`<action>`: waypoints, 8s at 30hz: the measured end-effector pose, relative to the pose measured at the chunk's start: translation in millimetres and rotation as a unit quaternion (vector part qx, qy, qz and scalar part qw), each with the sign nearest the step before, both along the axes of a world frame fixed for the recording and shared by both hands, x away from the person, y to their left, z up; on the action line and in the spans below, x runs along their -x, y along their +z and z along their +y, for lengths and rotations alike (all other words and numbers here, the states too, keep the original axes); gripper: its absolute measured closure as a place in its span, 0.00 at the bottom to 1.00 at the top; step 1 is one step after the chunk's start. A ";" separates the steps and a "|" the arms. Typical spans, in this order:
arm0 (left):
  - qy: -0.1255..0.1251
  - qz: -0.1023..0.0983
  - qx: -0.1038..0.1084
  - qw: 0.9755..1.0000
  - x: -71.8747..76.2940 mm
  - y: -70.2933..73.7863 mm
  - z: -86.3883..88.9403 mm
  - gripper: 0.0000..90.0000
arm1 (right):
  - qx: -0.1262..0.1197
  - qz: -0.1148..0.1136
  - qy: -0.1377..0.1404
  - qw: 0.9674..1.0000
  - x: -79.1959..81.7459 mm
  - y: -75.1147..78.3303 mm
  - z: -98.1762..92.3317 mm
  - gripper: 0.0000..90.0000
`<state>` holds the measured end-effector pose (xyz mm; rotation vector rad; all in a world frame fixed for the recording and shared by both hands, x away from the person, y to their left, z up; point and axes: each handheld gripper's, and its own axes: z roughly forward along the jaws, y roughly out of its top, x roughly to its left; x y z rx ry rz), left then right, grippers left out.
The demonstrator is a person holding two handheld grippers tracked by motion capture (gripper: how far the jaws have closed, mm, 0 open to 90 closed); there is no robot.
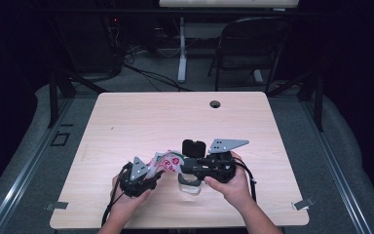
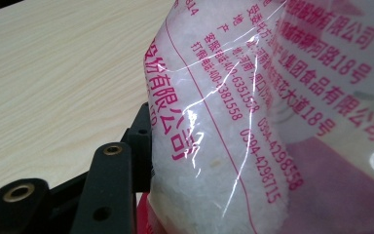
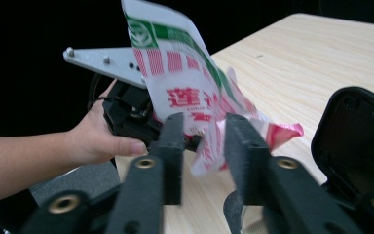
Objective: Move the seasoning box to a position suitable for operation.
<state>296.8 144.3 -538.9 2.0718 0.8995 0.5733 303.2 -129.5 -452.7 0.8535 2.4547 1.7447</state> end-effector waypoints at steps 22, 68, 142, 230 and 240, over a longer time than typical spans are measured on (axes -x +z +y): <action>0.026 -0.052 -0.070 0.996 -2.7 6.9 -10.1 0.60 | 0.013 -0.005 0.023 1.000 3.9 -1.3 2.5 1.00; 0.035 -0.163 -0.197 0.966 1.5 15.9 -25.3 0.60 | 0.032 0.003 -0.082 0.996 -11.5 -4.7 -36.3 0.78; 0.022 -0.226 -0.293 0.929 1.7 23.7 -37.1 0.61 | 0.090 -0.004 -0.039 0.995 0.2 -17.1 1.2 0.75; -0.019 -0.328 -0.411 0.850 21.4 14.3 -40.8 0.65 | 0.086 0.025 -0.089 0.992 -20.2 -42.4 -14.6 0.86; -0.022 -0.332 -0.424 0.842 22.9 17.3 -39.3 0.65 | 0.087 0.028 -0.084 0.992 -18.9 -42.7 -14.9 0.99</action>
